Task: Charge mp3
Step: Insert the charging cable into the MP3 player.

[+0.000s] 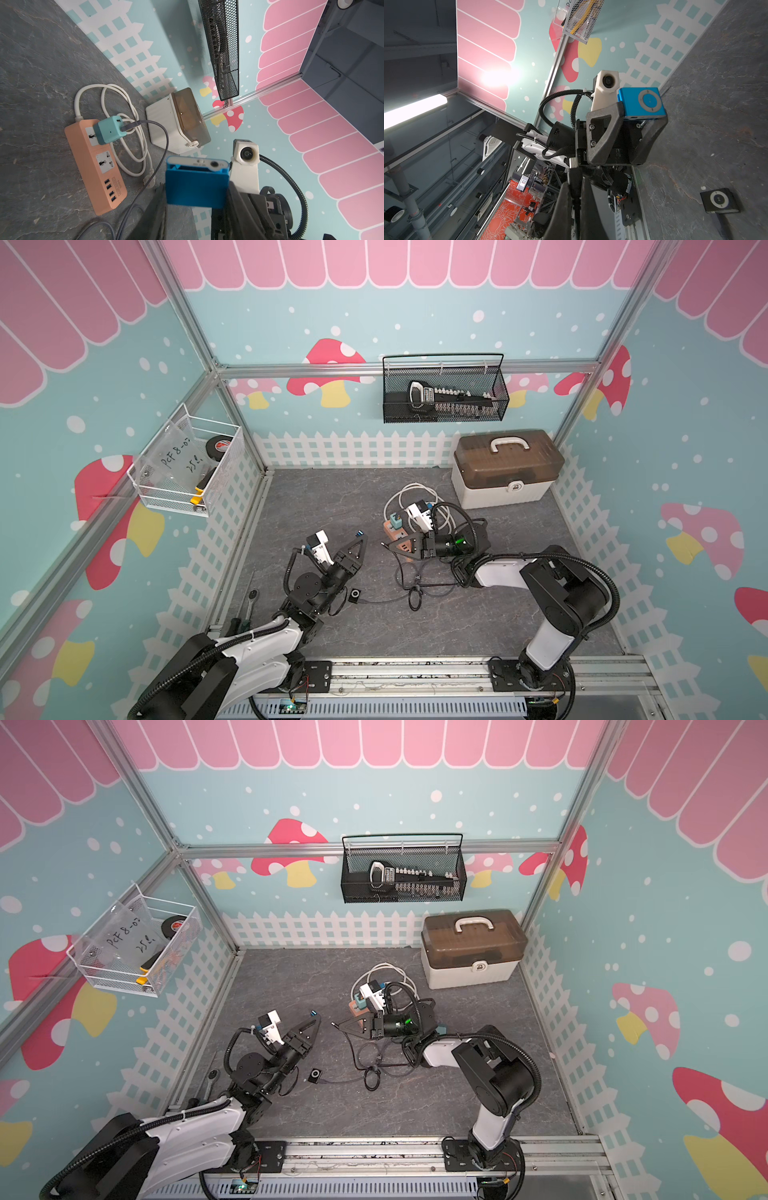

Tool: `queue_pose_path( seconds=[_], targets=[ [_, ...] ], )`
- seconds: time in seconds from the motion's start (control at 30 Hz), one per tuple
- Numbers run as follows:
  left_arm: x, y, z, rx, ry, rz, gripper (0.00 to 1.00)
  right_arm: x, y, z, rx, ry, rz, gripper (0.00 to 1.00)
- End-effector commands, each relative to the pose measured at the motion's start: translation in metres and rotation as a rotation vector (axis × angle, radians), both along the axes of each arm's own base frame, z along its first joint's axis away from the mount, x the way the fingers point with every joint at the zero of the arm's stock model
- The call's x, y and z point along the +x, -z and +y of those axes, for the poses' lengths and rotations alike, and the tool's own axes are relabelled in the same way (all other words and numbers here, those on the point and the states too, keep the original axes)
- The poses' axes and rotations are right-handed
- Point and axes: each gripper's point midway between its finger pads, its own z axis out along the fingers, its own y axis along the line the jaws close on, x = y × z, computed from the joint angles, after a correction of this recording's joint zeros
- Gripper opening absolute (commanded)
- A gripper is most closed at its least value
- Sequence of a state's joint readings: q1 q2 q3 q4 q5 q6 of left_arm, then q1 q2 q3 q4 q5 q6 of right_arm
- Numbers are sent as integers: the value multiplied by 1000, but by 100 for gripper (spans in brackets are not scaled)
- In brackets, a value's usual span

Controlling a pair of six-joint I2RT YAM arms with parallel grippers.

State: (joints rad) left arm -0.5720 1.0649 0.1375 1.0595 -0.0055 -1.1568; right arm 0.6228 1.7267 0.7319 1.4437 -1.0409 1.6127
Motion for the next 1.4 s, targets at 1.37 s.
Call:
queue_pose_path(
  seconds=[1.37],
  targets=[
    [-6,-11,-22,-236,102,15,0,32,20,21,13,62,35,0]
  ],
)
